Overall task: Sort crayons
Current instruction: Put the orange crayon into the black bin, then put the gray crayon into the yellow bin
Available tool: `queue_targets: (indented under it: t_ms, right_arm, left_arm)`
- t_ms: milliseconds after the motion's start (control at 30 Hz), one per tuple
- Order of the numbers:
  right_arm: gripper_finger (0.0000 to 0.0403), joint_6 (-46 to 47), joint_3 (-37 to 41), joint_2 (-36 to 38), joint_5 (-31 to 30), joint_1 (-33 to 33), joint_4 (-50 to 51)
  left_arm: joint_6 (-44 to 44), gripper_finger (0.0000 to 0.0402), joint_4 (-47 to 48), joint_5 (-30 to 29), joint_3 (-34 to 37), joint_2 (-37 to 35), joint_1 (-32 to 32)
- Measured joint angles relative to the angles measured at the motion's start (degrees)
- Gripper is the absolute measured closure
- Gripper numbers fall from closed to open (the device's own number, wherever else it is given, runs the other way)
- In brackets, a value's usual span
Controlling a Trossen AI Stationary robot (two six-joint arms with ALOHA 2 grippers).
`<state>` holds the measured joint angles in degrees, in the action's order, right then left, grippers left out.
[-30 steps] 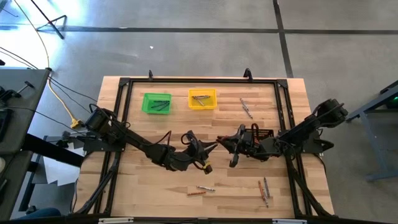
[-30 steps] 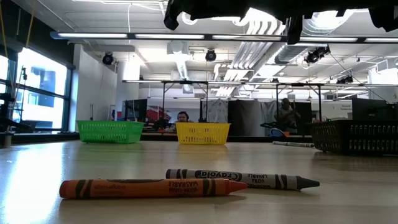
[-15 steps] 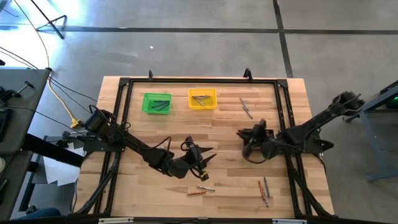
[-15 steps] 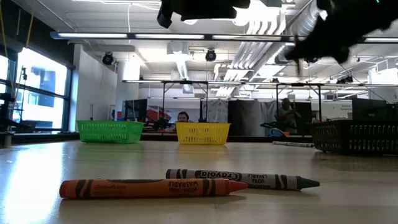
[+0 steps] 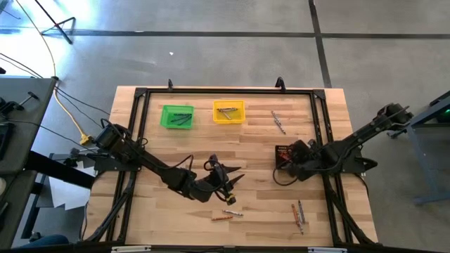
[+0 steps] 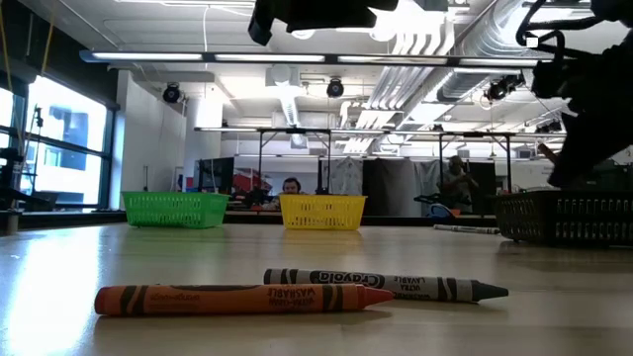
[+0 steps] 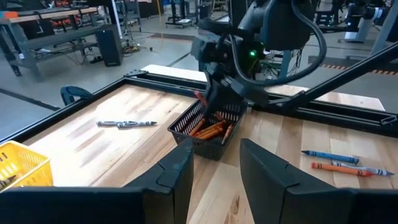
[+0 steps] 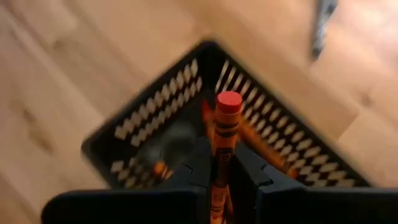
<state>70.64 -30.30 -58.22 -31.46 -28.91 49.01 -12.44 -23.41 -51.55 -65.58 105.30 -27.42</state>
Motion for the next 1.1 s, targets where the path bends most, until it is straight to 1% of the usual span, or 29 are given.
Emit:
queue_targets:
  t_ms: [167, 267, 500, 700, 833, 900, 933, 1000, 1100]
  right_arm:
    - [0.0343, -1.3, 0.0, 0.0, 8.1, 0.0, 0.0]
    - [0.0327, -3.9, 0.0, 0.0, 10.2, 0.0, -0.1]
    - [0.0318, -5.0, 0.0, 0.0, 10.0, 0.0, -0.2]
    - [0.0317, -3.3, 0.0, 0.0, 9.1, 0.0, -0.6]
    - [0.0316, -3.4, 0.0, 0.1, 11.5, 0.4, -1.0]
    - [0.0316, -4.9, -1.0, 0.1, 12.6, 0.4, -1.0]
    - [0.0316, -5.9, -2.0, 0.1, 12.8, 0.4, -1.3]
    - [0.0316, -8.2, -4.1, 0.2, 13.0, 0.4, -2.7]
    - [0.0316, -12.1, -7.2, 0.1, 13.7, 0.4, -7.3]
  left_arm:
    - [0.0, 0.0284, 0.0, 0.0, 0.0, 0.0, 0.0]
    - [0.0, 0.0284, 0.0, 0.0, 0.0, 0.0, 0.0]
    - [0.0, 0.0284, 0.0, 0.0, 0.0, 0.0, 0.0]
    - [0.1, 0.0284, 0.0, 0.0, 0.0, 0.0, 0.1]
    - [0.1, 0.0284, 0.0, 0.0, 0.0, 0.0, 0.1]
    - [0.1, 0.0284, 0.1, 0.0, 0.0, 0.0, 0.1]
    - [0.1, 0.0284, 0.4, 0.4, 0.0, 0.0, 0.1]
    - [0.1, 0.0284, 1.9, 3.3, 0.0, 0.0, 0.1]
    - [-2.0, 0.0284, 6.5, 10.4, 0.0, -0.1, 0.1]
